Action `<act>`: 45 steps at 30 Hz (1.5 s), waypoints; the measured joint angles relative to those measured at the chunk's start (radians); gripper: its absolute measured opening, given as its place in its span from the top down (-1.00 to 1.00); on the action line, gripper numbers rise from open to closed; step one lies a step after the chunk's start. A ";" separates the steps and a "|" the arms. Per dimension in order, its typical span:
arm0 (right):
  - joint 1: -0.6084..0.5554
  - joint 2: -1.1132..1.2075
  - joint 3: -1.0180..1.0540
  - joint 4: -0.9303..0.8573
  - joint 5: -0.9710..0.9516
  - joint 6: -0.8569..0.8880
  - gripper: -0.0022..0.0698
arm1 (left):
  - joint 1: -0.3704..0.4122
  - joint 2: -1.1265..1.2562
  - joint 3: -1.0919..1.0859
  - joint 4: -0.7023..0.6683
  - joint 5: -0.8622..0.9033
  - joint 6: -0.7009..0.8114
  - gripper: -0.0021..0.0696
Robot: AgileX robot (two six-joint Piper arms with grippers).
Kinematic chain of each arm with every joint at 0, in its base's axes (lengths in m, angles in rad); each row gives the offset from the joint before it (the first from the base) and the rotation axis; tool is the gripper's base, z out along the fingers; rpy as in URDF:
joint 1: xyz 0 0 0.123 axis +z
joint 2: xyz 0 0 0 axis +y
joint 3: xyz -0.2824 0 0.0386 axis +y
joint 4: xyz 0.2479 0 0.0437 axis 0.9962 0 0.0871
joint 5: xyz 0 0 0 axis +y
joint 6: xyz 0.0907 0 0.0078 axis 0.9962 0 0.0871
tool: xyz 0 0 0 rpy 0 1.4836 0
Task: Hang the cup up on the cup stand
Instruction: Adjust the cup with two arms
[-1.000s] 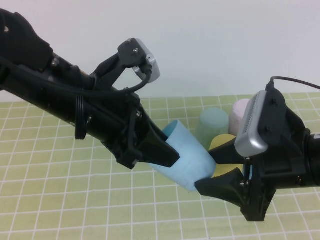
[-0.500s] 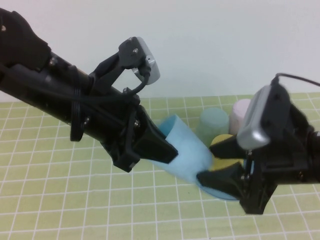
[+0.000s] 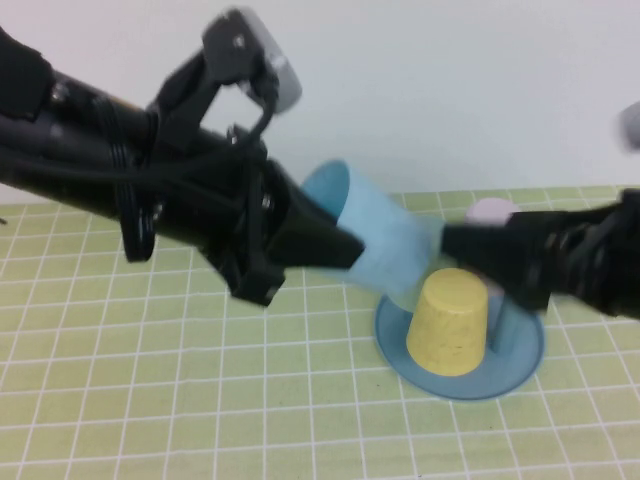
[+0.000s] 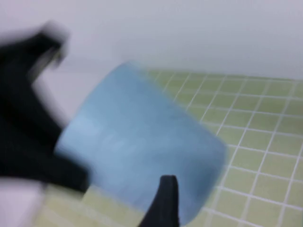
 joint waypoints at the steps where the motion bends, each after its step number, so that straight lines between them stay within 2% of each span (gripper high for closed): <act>1: 0.000 -0.008 0.019 0.043 -0.039 0.050 -0.98 | 0.000 -0.006 0.004 -0.013 -0.016 0.003 0.92; 5: 0.000 -0.041 0.088 0.393 -0.221 0.213 -0.98 | 0.000 -0.040 0.061 -0.104 -0.114 0.047 0.92; 7: 0.000 -0.054 0.104 0.488 -0.291 0.304 -0.98 | 0.000 -0.063 0.109 -0.173 -0.176 0.090 0.92; 10: 0.000 -0.060 0.113 0.547 -0.318 0.516 -0.98 | 0.000 -0.094 0.195 -0.338 -0.273 0.206 0.92; 12: 0.000 -0.060 0.113 0.560 -0.304 0.668 -0.98 | 0.000 -0.105 0.252 -0.497 -0.311 0.314 0.92; 15: 0.000 -0.060 0.113 0.565 -0.275 0.802 -0.98 | 0.000 -0.108 0.318 -0.707 -0.304 0.456 0.92; 17: 0.000 -0.061 0.113 0.565 -0.262 0.850 -0.98 | -0.009 -0.108 0.346 -0.801 -0.300 0.509 0.92; 22: 0.000 -0.061 0.113 0.565 -0.254 0.899 -0.98 | -0.101 -0.108 0.376 -0.823 -0.373 0.547 0.92; 29: 0.000 -0.061 0.113 0.565 -0.250 0.905 -0.98 | -0.300 -0.105 0.376 -0.830 -0.626 0.616 0.92; 33: 0.000 -0.061 0.098 0.565 -0.249 0.905 -0.98 | -0.365 -0.105 0.376 -0.832 -0.703 0.660 0.92; 43: 0.000 -0.061 0.082 0.565 -0.220 0.901 -0.99 | -0.380 -0.090 0.376 -0.837 -0.709 0.684 0.92; 45: 0.000 -0.061 0.082 0.565 -0.209 0.891 -0.92 | -0.380 -0.078 0.376 -0.837 -0.702 0.684 0.92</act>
